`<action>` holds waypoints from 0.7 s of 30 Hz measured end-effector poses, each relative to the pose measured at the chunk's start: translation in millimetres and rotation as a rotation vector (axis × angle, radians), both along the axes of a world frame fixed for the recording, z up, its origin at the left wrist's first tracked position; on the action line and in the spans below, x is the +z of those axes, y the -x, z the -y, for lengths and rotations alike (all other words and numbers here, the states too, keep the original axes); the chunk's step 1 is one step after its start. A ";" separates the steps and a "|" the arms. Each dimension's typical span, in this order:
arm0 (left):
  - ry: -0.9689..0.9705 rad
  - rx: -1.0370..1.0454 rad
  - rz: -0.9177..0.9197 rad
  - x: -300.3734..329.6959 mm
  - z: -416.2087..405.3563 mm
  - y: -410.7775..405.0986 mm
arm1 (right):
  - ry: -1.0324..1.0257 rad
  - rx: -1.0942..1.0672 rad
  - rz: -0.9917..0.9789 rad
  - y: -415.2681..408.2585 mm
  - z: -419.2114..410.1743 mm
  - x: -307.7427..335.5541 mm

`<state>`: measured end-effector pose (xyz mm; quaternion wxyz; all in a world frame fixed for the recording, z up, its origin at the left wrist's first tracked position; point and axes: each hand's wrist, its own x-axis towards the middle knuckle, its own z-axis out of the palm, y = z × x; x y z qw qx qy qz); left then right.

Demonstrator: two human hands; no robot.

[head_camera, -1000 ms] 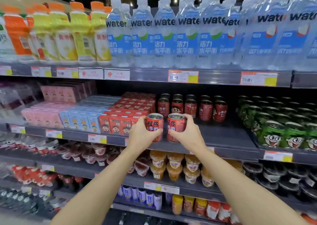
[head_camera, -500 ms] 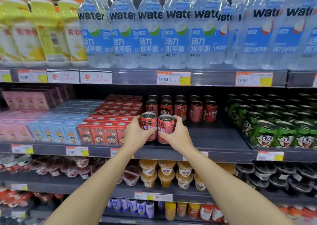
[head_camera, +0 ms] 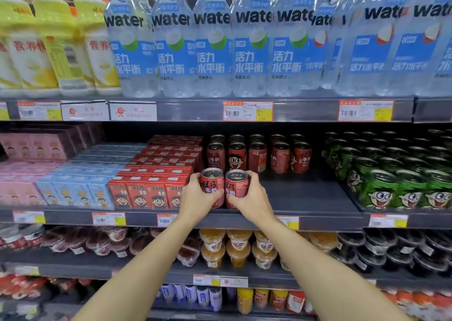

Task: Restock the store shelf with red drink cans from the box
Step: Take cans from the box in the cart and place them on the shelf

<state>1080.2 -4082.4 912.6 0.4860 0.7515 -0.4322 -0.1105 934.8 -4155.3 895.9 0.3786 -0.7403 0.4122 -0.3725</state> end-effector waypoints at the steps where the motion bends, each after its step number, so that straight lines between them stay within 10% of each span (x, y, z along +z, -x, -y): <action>1: 0.000 -0.001 -0.005 -1.6 -0.1 0.4 | 0.007 0.005 -0.001 0.3 -0.9 -0.6; 21: 0.150 0.134 0.056 -36.1 -12.1 30.6 | 0.116 -0.062 0.098 4.7 -1.9 -19.6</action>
